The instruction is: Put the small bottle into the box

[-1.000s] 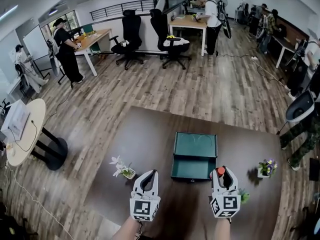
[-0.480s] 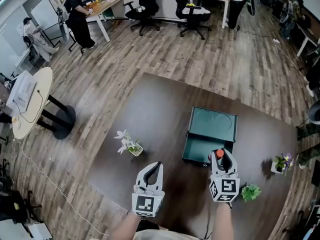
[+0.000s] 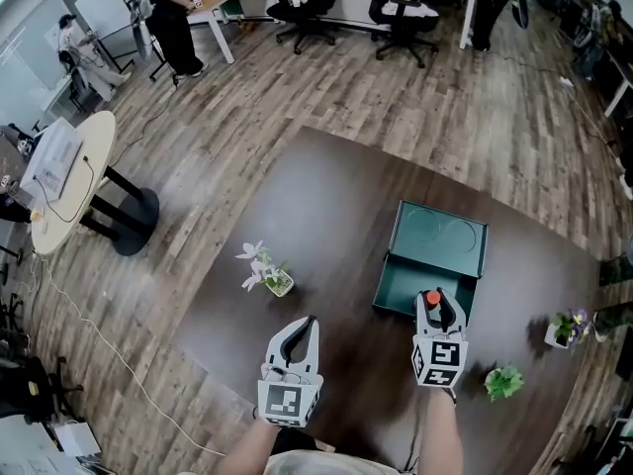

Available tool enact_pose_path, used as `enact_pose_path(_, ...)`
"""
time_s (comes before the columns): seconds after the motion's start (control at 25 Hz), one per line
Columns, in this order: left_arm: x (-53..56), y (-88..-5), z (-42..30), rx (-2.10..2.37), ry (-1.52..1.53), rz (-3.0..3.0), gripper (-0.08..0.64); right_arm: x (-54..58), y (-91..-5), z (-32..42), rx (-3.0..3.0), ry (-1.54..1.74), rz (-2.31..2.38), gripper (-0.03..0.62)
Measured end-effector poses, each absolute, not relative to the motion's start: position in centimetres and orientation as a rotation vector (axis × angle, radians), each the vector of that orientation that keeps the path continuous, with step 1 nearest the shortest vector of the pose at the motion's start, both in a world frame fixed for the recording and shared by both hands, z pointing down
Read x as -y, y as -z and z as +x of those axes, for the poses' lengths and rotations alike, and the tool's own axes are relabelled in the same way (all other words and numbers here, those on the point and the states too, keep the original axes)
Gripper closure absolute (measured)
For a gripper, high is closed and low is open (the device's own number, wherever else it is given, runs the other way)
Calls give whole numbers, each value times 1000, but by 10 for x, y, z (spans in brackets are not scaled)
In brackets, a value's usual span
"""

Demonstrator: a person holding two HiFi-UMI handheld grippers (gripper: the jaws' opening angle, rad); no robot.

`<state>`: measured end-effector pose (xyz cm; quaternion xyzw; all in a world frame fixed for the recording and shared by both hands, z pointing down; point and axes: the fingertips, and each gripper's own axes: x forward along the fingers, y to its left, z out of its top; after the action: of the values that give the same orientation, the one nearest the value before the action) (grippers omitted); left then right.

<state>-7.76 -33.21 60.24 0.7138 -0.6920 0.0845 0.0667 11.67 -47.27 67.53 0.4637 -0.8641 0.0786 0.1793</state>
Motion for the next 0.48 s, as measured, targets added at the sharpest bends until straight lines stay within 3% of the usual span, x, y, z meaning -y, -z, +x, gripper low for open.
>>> enact_pose_path(0.48,333,-606,-74,2066,-262,2161,558,461,-695,119,2312,-219,1280,437)
